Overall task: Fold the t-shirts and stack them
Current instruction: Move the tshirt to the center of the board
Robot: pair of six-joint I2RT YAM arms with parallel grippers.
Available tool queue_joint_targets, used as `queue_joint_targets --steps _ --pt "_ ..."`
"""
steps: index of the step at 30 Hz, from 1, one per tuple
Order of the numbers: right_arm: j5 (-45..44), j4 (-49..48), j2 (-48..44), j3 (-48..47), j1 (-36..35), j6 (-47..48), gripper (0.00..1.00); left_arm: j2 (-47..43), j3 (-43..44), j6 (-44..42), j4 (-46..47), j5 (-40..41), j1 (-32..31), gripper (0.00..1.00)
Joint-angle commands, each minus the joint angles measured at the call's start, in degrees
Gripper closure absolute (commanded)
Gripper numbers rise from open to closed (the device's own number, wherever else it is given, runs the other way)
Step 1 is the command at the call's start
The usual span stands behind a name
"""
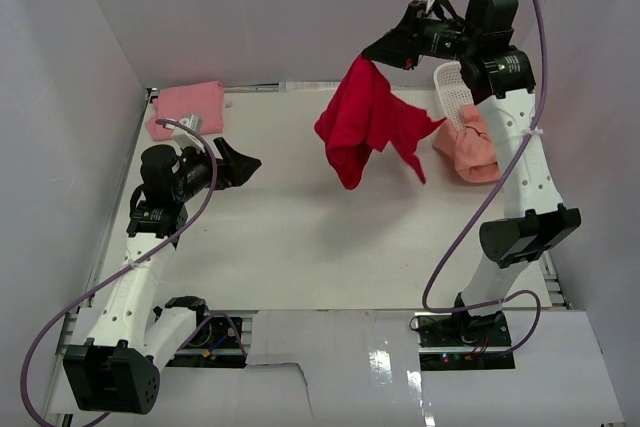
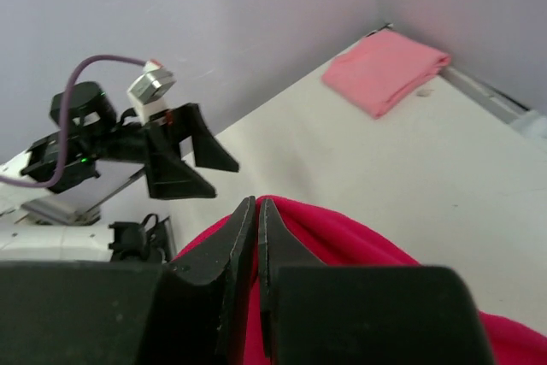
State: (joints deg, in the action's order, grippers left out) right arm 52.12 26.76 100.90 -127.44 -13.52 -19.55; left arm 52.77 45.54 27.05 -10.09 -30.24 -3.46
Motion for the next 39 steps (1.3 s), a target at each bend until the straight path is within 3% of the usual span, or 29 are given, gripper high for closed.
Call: queue_joint_targets --steps 1,7,13,18,24,28,30,31,32,35,39 --pt "5.8 0.57 -2.2 1.57 -2.91 -0.93 0.92 -1.27 0.34 -0.24 0.42 -0.44 0.3 0.02" --pt "1.41 3.37 -0.89 10.98 -5.11 1.97 0.92 -1.45 0.34 -0.24 0.42 -0.35 0.3 0.02" --pt "-19.57 16.39 5.27 12.2 -5.55 6.45 0.92 -1.71 0.43 -0.33 0.07 0.09 0.39 0.02" --pt "-40.49 16.57 8.59 15.47 -5.38 7.25 0.92 -1.71 0.43 -0.33 0.16 -0.08 0.3 0.02" --pt "-46.82 14.99 15.89 1.68 -4.59 6.72 0.92 -1.27 0.43 -0.24 0.15 -0.17 0.3 0.02" --pt "-50.97 8.24 11.88 7.08 -5.02 6.19 0.9 -1.36 0.43 -0.33 0.15 -0.08 0.3 0.02" --pt "-49.66 -3.43 3.37 22.62 -5.9 7.5 0.72 -1.53 0.34 -0.42 0.07 0.09 0.3 0.02" --pt "-49.74 -6.34 0.9 27.28 -7.3 8.03 0.29 -1.53 0.25 -0.42 0.07 0.09 0.3 0.02" --pt "-50.44 -8.37 -2.52 33.07 -8.27 9.78 0.02 -1.53 0.34 -0.42 0.15 0.18 0.39 0.02" --pt "-51.94 -4.98 -5.44 38.03 -12.66 13.39 0.06 -1.1 0.43 -0.33 0.24 -0.26 0.3 0.02" --pt "-55.02 -1.47 -6.86 42.0 -20.56 19.28 0.03 -0.66 0.51 -0.15 0.33 -0.17 0.3 0.02"
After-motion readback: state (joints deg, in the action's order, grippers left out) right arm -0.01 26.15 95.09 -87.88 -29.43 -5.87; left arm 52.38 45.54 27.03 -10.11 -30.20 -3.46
